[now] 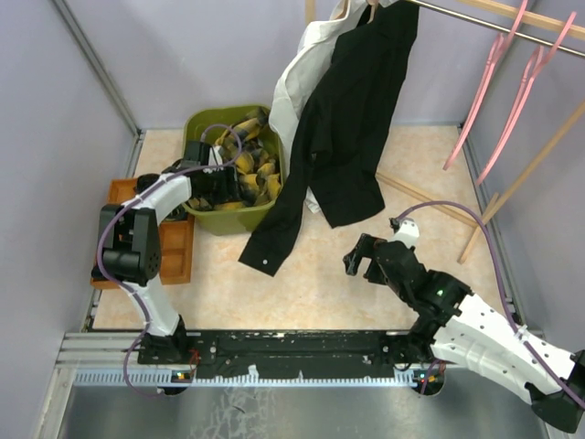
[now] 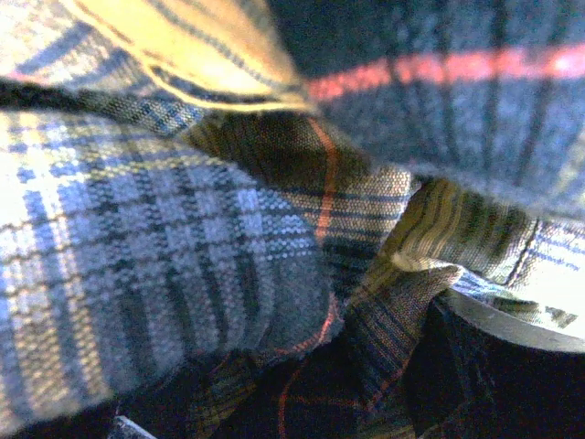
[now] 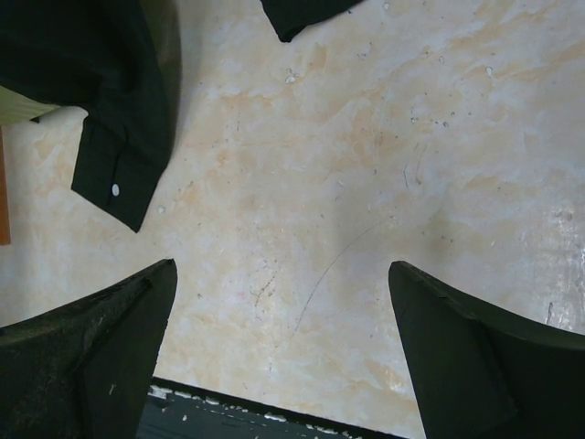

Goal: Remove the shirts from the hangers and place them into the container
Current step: Adjust the shirt in the bin.

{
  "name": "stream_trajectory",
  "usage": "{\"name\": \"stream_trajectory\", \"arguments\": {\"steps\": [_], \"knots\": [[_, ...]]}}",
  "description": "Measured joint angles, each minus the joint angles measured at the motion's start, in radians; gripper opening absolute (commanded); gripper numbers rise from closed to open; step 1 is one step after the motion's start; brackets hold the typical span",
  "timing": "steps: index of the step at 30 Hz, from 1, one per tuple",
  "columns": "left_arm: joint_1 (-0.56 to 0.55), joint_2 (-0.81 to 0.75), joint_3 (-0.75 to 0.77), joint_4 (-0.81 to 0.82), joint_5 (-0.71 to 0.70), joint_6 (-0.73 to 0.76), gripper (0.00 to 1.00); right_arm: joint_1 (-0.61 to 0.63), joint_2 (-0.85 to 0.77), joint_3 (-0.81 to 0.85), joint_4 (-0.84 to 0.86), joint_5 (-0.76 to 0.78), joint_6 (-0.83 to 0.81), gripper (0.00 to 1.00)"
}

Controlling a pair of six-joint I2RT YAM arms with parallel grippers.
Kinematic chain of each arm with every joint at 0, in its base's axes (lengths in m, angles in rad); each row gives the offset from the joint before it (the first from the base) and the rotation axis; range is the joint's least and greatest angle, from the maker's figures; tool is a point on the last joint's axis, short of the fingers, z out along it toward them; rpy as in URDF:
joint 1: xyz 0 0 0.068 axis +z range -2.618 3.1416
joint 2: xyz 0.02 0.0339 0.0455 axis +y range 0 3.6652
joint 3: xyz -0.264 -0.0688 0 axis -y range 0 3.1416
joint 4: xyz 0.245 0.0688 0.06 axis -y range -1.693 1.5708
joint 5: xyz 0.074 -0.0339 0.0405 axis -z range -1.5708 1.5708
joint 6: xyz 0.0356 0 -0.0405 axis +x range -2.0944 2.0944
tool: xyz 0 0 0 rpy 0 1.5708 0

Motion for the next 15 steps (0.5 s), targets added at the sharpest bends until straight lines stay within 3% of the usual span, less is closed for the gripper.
{"name": "stream_trajectory", "arguments": {"steps": [9,15], "knots": [[-0.012,-0.061,0.0,-0.031,-0.005,-0.008,0.89,0.0,-0.001,0.01,-0.013,0.0,0.0,0.99],[-0.024,-0.161,0.162,-0.117,-0.076,0.002,0.96,0.0,-0.001,0.01,-0.014,0.001,0.0,0.99]]}}
